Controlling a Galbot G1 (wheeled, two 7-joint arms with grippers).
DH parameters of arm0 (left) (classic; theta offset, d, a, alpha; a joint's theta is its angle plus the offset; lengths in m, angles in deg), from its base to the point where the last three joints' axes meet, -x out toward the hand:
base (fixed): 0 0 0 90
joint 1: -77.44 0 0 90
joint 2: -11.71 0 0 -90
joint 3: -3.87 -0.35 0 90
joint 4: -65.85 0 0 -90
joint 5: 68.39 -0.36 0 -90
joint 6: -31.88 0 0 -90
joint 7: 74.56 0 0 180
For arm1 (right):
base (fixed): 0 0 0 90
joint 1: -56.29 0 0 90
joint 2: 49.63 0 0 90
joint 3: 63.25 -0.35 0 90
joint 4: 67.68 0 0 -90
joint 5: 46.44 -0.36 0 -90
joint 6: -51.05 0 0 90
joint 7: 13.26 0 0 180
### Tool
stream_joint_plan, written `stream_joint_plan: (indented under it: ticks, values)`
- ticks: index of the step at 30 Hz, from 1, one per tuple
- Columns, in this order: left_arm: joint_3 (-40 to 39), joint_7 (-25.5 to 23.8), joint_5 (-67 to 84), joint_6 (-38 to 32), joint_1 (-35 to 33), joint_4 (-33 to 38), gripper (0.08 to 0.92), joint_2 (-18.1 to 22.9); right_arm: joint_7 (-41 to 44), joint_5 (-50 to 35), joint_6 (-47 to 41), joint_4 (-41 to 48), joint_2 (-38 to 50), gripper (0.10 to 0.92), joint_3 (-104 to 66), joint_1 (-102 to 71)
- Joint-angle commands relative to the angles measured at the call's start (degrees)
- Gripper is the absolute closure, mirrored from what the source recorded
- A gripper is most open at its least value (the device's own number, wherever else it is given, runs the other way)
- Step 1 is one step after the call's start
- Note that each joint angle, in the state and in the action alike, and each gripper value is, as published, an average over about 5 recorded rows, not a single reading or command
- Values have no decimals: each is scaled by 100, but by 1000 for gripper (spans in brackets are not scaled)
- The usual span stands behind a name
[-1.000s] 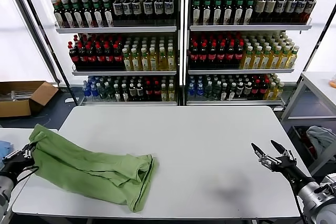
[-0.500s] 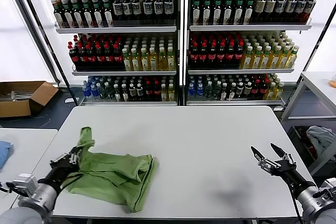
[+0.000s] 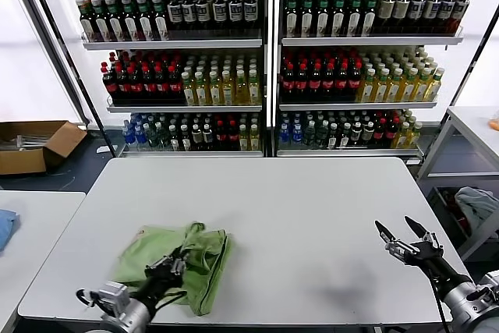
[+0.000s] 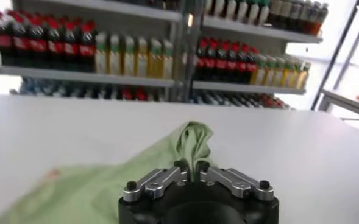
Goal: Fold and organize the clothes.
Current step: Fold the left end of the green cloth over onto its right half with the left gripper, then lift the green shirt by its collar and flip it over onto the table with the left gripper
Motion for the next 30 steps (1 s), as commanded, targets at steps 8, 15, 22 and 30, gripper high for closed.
stream_joint_plan:
  ticks: [8, 15, 22, 30]
  values:
    - [31, 284, 491, 250, -122, 888, 504, 50, 10, 88, -4, -129, -205, 203, 33, -33]
    - [2097, 16, 1177, 219, 44, -84, 305, -888, 45, 103, 29, -150, -195, 203, 85, -79]
    - [2367, -257, 771, 184, 277, -1476, 182, -1077, 85, 150, 87, -50, -178, 203, 123, -144]
    - [1932, -250, 274, 117, 379, -1877, 177, -645, 97, 160, 99, -60, -174, 203, 136, -196]
